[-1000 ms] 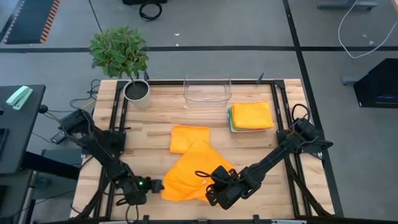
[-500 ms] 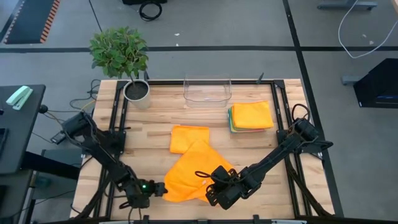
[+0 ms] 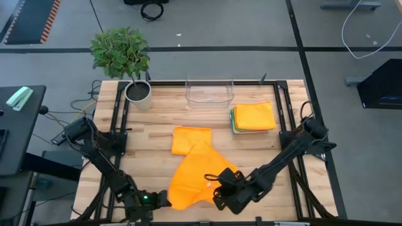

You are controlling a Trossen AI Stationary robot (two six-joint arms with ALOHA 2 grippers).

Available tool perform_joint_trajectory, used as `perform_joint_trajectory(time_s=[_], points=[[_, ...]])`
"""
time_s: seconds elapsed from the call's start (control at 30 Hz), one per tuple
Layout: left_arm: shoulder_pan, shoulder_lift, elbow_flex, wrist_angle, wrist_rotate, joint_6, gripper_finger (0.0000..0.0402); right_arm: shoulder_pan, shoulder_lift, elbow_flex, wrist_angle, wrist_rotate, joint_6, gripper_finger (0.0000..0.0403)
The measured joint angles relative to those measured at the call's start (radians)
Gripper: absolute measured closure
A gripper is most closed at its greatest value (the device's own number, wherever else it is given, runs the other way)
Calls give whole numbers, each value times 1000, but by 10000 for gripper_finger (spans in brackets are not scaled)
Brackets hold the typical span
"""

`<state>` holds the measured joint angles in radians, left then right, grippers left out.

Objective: Fold microfiber towels
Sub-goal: Fold the bottom orange towel

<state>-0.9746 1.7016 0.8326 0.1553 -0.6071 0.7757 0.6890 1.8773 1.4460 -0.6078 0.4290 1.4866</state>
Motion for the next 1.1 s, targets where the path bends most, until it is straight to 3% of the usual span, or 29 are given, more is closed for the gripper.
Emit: perform_joint_trajectory(time_s=[0.23,0.43,0.63,0.87,1.0,1.1], points=[[145,-76,234,-59,-307,-163,396,69,-261,0,-195,223,-73,396],[371,-221,401,-188,-300,-371,397,49,-544,0,-394,310,-299,398],[620,-303,587,-323,-118,-578,397,-83,-782,0,-446,315,-648,399],[822,-309,849,-676,220,-858,397,-203,-939,1,-298,274,-1046,399],[807,-311,908,-795,436,-971,397,-168,-944,2,-315,142,-1061,400],[700,-310,873,-825,492,-1079,397,-66,-892,-35,-364,46,-928,400]])
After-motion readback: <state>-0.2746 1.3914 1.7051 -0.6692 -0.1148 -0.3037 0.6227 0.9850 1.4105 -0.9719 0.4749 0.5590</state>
